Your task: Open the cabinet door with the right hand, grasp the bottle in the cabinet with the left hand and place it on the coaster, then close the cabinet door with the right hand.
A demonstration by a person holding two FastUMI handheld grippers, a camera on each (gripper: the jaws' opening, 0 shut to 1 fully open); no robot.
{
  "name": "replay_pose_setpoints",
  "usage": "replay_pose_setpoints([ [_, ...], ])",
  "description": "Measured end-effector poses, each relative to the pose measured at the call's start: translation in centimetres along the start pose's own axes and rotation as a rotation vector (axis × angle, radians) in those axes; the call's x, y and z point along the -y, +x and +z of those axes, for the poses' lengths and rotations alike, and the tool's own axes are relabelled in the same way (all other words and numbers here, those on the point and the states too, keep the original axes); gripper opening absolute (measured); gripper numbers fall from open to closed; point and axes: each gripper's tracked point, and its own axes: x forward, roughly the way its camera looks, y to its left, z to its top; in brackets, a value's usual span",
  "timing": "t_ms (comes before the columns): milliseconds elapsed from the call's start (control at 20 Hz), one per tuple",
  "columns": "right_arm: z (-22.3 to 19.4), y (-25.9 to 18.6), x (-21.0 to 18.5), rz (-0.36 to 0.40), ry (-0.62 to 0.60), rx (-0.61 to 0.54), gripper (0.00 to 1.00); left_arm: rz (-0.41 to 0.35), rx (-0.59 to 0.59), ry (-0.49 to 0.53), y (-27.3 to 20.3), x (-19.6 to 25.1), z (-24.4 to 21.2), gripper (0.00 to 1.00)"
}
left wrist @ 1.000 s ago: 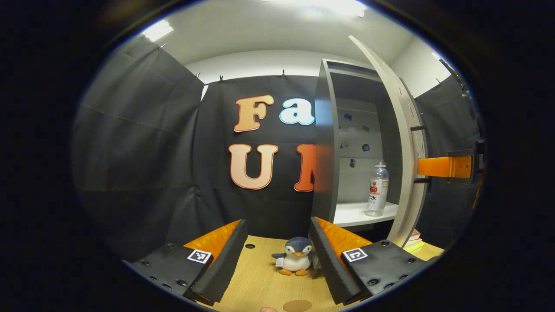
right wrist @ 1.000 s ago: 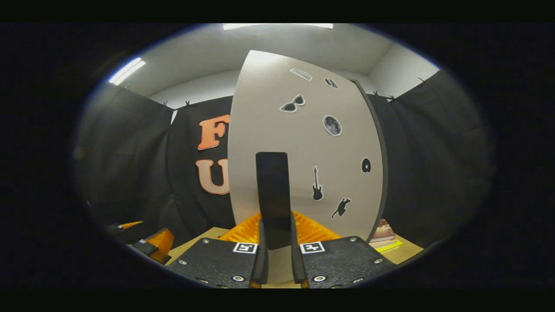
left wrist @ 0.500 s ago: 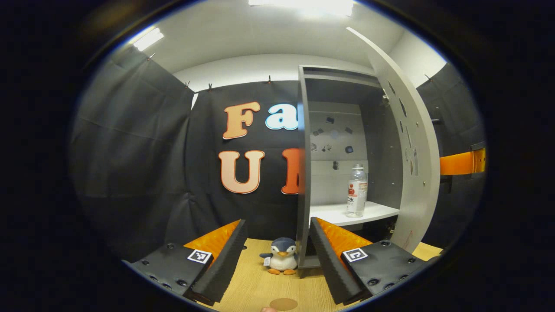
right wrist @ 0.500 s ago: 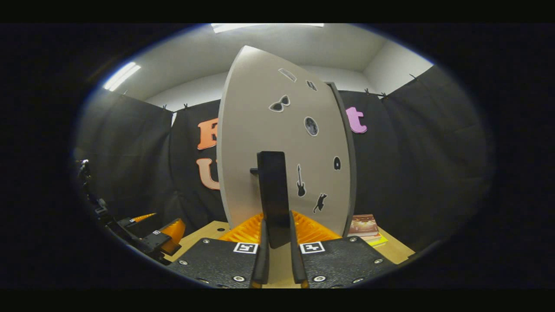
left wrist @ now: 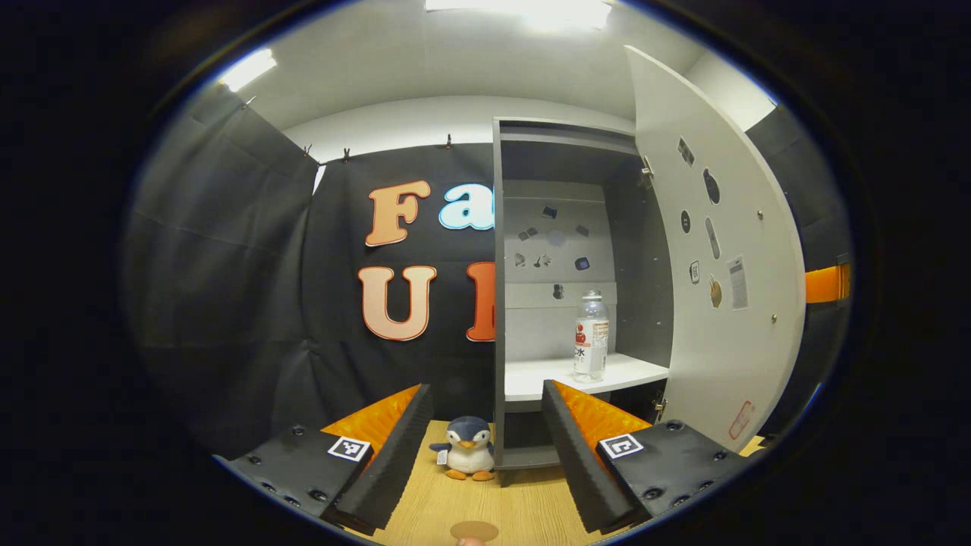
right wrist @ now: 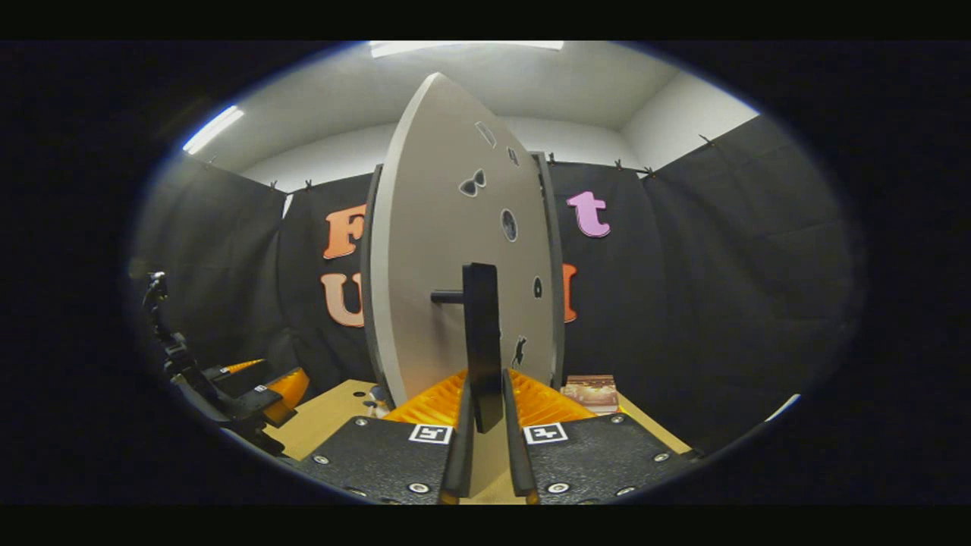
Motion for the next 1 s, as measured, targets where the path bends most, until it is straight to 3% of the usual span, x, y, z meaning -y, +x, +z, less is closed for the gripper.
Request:
replay_pose_setpoints([
  [450,0.7,0.1,6.2,-0.157,-0.151,0.030,0.18,-0.034,0.000,0.012,-0.4,2.4,-0.1,0.94],
  [500,0.8,0.1,6.8,-0.156,-0.156,0.037,0.20,-0.040,0.000,0.011,-0.6,2.9,-0.2,0.94],
  [550,0.7,0.1,7.4,-0.143,-0.135,0.039,0.10,-0.046,0.000,0.010,-0.7,3.4,-0.2,0.95],
  [650,0.8,-0.1,7.9,-0.125,-0.057,0.045,0.13,-0.057,-0.006,0.010,-0.8,4.4,-0.5,0.94],
  [700,0.5,-0.2,8.8,-0.125,-0.030,0.047,0.06,-0.060,-0.010,0.011,-1.0,4.9,-0.5,0.94],
  [750,0.4,-0.1,9.4,-0.122,-0.003,0.050,0.13,-0.062,-0.013,0.008,-1.2,5.4,-0.7,0.94],
  [900,0.3,-0.3,10.0,-0.087,0.025,0.056,0.15,-0.077,-0.030,-0.024,-1.7,6.8,-1.2,0.94],
  [1000,0.3,-0.3,10.2,-0.070,-0.006,0.056,0.23,-0.078,-0.049,-0.050,-1.9,7.4,-1.7,0.94],
])
